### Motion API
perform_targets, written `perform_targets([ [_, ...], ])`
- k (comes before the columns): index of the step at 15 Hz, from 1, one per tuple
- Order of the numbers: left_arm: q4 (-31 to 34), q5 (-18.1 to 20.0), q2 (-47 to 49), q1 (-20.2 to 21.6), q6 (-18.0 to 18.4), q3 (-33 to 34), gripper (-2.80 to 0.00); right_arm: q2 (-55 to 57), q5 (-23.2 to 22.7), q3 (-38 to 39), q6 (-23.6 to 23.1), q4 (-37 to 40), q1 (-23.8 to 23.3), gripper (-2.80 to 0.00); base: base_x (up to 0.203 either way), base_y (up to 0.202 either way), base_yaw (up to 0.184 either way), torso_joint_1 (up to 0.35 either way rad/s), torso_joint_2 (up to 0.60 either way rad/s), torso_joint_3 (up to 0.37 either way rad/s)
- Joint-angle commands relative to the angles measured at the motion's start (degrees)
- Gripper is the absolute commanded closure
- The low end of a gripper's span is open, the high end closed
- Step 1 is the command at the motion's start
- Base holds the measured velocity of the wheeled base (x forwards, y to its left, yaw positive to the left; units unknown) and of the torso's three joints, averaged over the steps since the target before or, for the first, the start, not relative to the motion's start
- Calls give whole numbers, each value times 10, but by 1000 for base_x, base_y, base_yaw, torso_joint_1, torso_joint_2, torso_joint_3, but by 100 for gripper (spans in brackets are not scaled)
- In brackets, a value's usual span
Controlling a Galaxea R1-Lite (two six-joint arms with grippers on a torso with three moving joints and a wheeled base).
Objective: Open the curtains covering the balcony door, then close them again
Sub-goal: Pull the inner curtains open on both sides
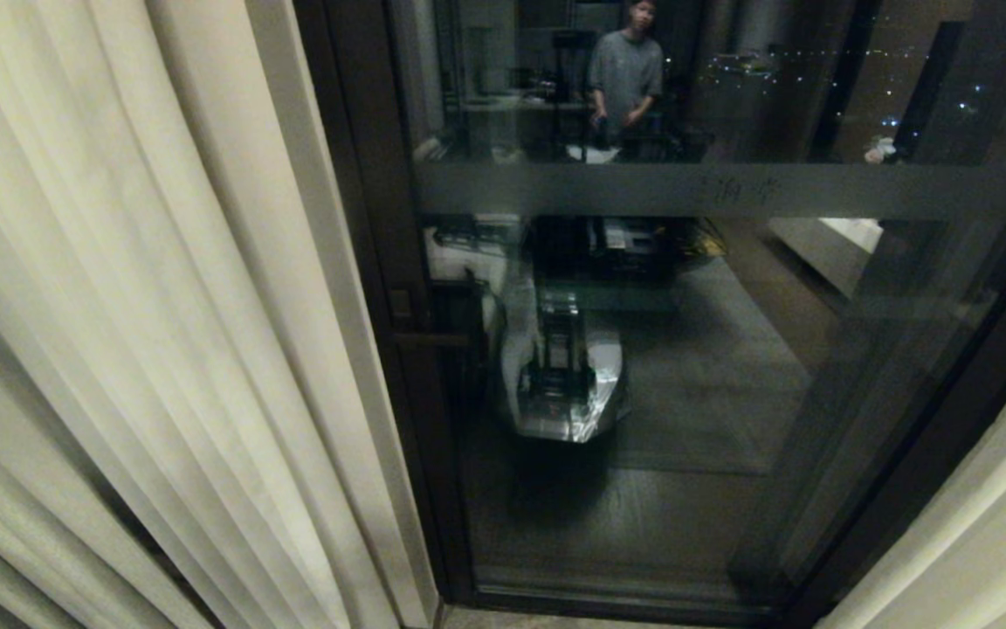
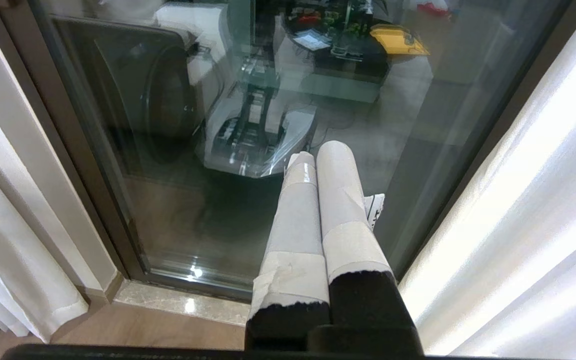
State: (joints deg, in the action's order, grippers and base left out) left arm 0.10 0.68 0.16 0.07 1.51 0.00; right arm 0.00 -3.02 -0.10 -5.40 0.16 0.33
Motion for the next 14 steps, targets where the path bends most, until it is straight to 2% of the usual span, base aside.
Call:
perform_targets([
  [1,0,0,-2,0,0,0,0,1,-1,0,0,0,0,0,0,0,0,0,0,0],
  [14,0,0,-2,0,0,0,0,1,-1,0,0,0,0,0,0,0,0,0,0,0],
])
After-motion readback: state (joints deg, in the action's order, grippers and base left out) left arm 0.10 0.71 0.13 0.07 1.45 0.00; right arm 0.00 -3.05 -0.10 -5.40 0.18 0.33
